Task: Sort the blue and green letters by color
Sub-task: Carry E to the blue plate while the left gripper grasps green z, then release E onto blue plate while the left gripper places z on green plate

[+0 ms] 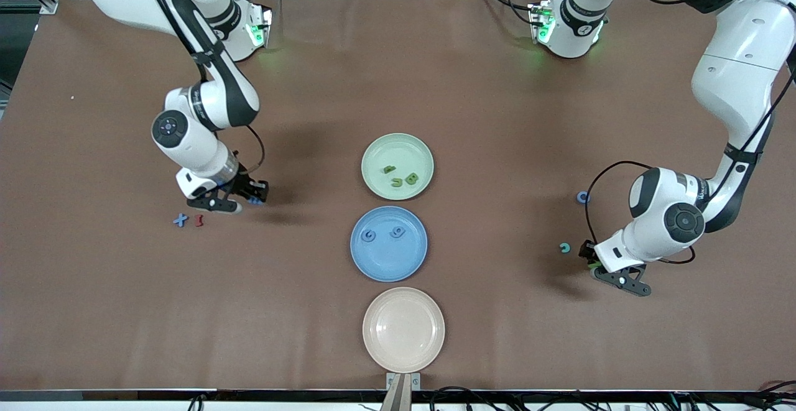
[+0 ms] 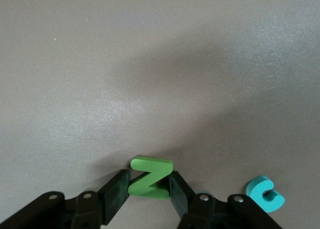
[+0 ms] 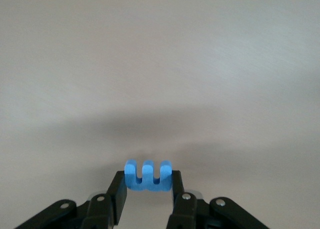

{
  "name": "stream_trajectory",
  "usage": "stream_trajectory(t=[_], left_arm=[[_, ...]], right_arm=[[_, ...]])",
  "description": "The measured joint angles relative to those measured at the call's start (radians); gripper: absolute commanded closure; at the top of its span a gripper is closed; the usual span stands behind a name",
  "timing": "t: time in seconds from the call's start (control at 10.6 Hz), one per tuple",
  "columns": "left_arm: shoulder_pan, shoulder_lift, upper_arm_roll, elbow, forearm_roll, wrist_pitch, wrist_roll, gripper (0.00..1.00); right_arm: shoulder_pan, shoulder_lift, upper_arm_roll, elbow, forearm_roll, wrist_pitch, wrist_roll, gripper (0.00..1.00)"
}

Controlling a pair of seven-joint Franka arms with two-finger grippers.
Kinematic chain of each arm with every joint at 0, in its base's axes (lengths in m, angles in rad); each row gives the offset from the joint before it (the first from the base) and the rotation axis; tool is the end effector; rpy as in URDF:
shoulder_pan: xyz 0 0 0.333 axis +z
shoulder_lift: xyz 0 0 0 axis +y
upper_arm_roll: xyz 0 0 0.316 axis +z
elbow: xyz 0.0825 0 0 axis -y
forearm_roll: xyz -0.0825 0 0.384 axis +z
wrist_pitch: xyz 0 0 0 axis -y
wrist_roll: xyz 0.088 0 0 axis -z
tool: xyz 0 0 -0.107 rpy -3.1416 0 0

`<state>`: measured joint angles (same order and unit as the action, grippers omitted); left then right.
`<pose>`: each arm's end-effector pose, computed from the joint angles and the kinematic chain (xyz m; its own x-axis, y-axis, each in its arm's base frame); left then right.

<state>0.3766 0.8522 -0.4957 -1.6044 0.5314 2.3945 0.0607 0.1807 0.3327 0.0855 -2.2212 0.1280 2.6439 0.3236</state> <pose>0.6947 -0.0319 0.1757 0.9159 -0.3953 0.0695 -0.3951 -0.9185 -0.0177 0.5410 0.1442 0.2327 0.9834 -0.1749 0.0482 -0.1681 -0.9784 -0.1201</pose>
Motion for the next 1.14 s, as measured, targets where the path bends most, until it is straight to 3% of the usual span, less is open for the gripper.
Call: stream_trajectory(t=[0.38, 0.57, 0.85, 1.14], left_arm=[[-0.001, -0.009, -0.017, 0.004, 0.000, -0.006, 0.000, 1.00], [-0.001, -0.018, -0.045, 0.010, 0.000, -0.034, 0.000, 1.00], [0.000, -0.044, -0.080, 0.020, -0.023, -0.094, -0.003, 1.00], [-0.002, -0.090, -0.169, 0.030, -0.074, -0.212, -0.128, 1.00]], right_arm=[[0.107, 0.181, 0.001, 0.300, 0.138, -0.012, 0.018, 0.64], [0.150, 0.272, 0.002, 0.435, 0.153, -0.009, 0.029, 0.64], [0.204, 0.337, 0.003, 0.557, 0.158, -0.009, 0.058, 0.63], [0.276, 0.382, 0.004, 0.643, 0.160, 0.011, 0.062, 0.53]])
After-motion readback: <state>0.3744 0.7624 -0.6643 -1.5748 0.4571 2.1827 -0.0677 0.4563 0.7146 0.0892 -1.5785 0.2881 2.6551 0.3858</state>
